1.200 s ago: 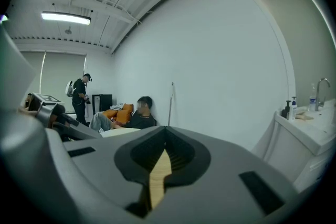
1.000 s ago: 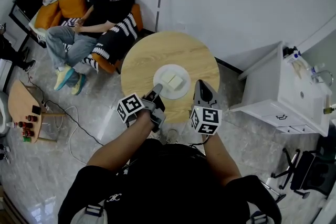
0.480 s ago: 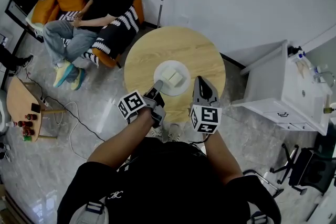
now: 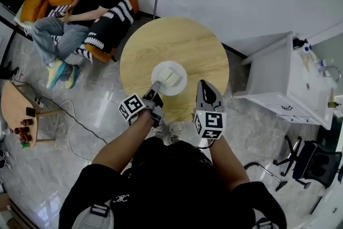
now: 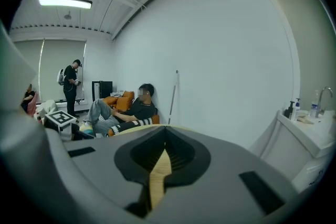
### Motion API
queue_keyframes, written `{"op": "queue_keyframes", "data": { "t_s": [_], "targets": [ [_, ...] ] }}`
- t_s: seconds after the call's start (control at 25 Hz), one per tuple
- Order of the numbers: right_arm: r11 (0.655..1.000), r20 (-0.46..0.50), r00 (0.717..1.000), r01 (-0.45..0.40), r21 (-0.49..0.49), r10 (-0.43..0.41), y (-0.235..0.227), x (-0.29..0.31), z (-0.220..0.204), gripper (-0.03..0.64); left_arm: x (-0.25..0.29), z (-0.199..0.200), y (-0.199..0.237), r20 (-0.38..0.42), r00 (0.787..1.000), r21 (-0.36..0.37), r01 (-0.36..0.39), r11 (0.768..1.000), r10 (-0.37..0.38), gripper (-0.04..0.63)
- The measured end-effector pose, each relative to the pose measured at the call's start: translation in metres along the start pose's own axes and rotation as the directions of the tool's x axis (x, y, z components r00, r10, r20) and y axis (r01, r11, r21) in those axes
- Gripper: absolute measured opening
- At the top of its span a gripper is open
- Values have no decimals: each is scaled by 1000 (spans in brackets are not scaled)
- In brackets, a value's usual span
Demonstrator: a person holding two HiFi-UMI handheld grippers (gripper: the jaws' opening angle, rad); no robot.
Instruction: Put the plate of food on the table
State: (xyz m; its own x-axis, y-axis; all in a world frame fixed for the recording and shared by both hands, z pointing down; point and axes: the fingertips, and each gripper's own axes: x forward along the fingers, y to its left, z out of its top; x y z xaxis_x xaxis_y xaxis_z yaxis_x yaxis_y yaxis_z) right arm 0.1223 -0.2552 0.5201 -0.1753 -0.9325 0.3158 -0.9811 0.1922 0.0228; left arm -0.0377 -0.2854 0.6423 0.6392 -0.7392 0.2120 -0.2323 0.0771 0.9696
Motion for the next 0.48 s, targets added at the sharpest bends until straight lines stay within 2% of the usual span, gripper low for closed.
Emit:
{"op": "queue_keyframes", "data": {
  "t_s": [0.28,0.48],
  "targets": [
    [999,-9,1000,10,-31,-10,-3,-3,-3,8,15,1,32,13,1000,-40,-8,999,9,21],
    [999,-13,999,29,-36,-30,-11,-10,-4,8,24,1,43,0,1000,-18,-29,999,29,22]
  ]
}}
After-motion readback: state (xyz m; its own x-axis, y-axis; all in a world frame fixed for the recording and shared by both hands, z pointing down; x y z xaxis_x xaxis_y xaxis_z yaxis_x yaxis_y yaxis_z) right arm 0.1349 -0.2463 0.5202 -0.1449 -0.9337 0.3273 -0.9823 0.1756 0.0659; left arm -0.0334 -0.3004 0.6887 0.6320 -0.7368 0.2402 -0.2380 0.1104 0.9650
